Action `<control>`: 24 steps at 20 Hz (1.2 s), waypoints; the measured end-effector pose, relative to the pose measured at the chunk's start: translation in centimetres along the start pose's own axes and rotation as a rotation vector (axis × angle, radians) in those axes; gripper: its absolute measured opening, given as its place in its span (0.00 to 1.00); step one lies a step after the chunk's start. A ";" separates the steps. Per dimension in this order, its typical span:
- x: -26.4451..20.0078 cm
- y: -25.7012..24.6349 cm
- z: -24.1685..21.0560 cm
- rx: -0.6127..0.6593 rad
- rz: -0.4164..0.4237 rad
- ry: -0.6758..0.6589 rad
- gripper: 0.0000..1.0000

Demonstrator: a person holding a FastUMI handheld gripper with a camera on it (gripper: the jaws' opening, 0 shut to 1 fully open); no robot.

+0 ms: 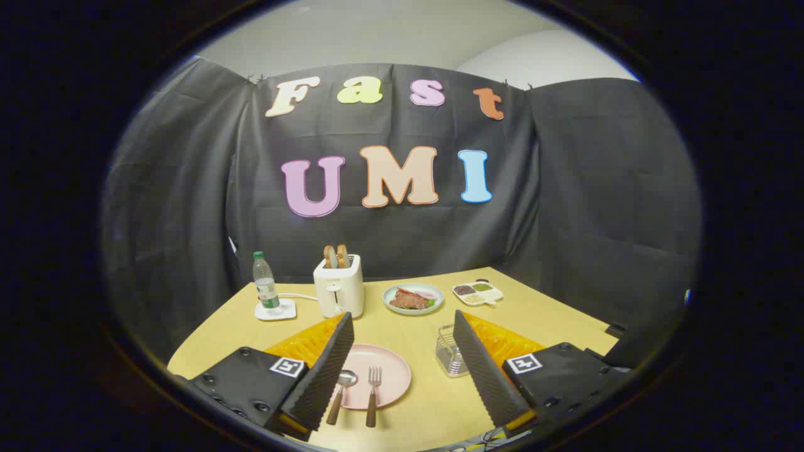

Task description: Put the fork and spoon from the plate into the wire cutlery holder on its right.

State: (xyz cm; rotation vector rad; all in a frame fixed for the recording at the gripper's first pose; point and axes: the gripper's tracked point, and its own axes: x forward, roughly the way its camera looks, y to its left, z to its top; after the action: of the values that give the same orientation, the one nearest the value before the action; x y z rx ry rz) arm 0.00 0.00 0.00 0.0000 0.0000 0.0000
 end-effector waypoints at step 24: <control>0.4 1.5 -6.5 -0.053 0.056 0.129 1.00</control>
State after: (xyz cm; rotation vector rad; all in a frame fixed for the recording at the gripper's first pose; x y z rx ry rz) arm 0.44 1.53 -6.47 -0.0528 0.1286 0.0564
